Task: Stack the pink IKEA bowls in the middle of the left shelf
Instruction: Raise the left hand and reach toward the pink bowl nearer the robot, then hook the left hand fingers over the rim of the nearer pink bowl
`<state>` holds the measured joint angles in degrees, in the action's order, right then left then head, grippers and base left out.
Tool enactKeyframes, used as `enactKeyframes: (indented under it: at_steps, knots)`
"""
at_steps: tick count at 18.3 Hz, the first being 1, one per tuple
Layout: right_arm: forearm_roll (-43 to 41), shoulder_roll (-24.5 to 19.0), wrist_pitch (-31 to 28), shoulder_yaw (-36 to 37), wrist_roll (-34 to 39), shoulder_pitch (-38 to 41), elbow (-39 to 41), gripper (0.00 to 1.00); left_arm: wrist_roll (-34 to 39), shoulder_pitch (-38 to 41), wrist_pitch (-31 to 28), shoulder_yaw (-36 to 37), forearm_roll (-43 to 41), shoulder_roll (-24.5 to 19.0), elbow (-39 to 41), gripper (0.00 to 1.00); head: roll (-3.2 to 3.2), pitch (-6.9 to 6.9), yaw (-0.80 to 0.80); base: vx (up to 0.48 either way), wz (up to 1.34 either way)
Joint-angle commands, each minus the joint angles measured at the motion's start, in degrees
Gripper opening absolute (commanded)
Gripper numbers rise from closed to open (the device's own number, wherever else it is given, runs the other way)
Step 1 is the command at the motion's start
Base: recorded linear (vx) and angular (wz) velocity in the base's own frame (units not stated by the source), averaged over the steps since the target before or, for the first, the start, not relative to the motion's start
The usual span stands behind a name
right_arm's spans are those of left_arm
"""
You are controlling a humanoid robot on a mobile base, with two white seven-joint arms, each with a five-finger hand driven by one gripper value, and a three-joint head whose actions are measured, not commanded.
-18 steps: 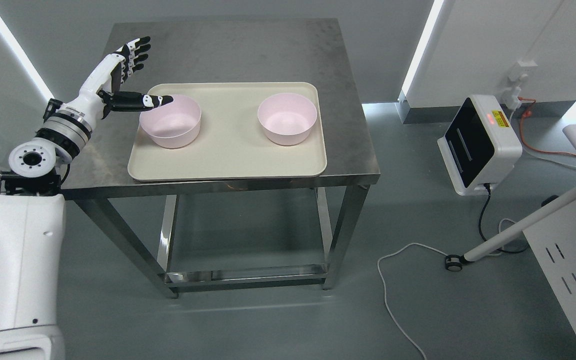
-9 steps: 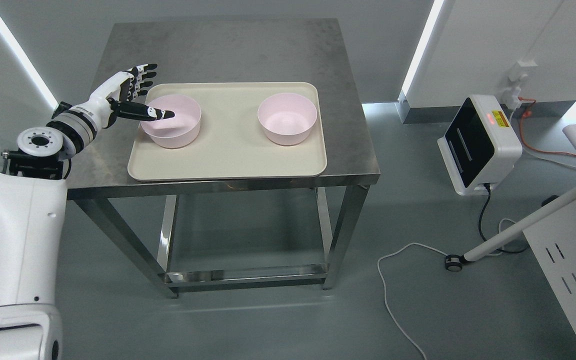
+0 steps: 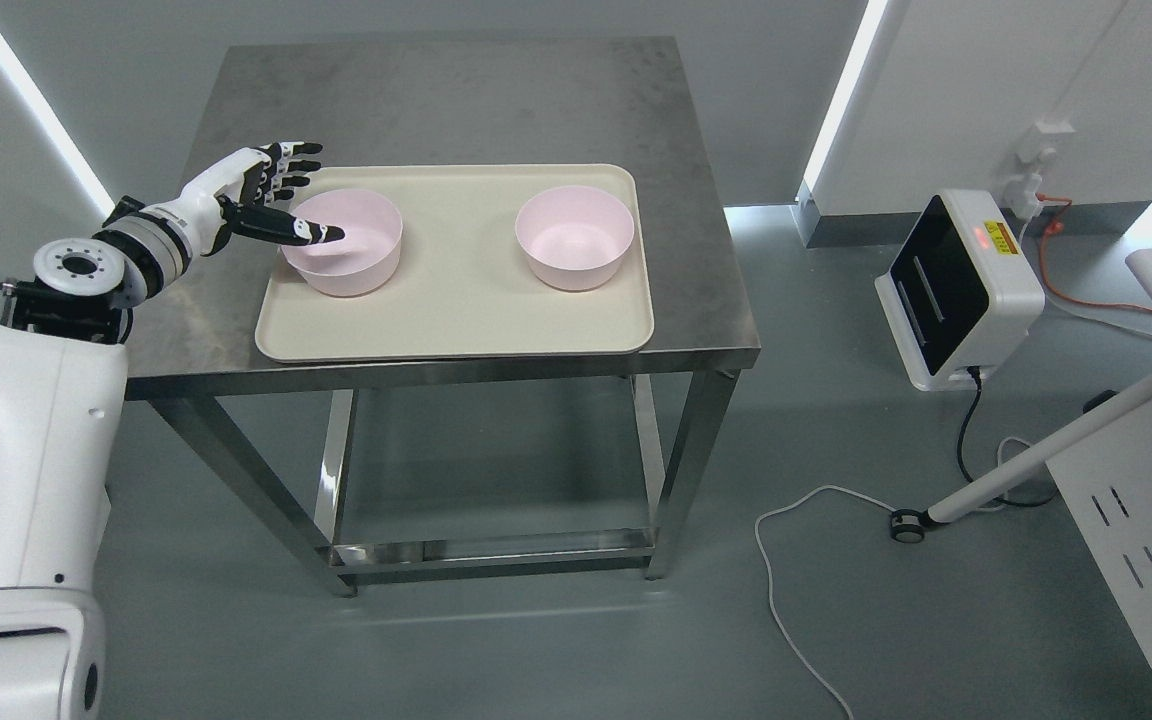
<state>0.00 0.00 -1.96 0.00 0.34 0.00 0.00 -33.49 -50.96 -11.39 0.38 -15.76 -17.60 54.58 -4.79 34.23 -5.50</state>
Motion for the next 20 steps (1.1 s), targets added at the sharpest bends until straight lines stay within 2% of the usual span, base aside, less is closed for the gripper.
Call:
enactKeyframes:
  at_steps: [1,2,10,12,18,20]
  knots:
    - [0.00,1.00,0.03,0.62,0.01,1.67,1.93,1.00,-0.26,-0.90,0.05,4.46,-0.15,-1.39,-2.55,0.75,0.00,0.00,0.00,0.000,0.00]
    - [0.00,1.00,-0.06,0.62,0.01,1.67,1.93,1.00,-0.26,-0.99,0.05,4.20,-0.06,-1.30,-2.55,0.70,0.00,0.00,0.00,0.000,0.00]
    - [0.00,1.00,0.03,0.70,0.01,1.67,1.93,1.00,-0.26,-1.51,0.14,5.68,-0.15,-0.33,-4.48,0.57,0.00,0.00,0.00,0.000,0.00]
    - [0.00,1.00,0.03,0.62,0.01,1.67,1.93,1.00,-0.35,-2.13,0.23,6.13,0.03,-0.16,-4.83,0.56,0.00,0.00,0.00,0.000,0.00]
    - [0.00,1.00,0.03,0.62,0.01,1.67,1.93,1.00,0.26,-2.13,2.60,6.56,-0.23,1.07,-4.92,0.36,0.00,0.00,0.00,0.000,0.00]
    - [0.00,1.00,0.03,0.70,0.01,1.67,1.93,1.00,0.35,-2.39,3.39,7.61,-0.32,0.81,-4.92,0.33,0.00,0.00,0.00,0.000,0.00]
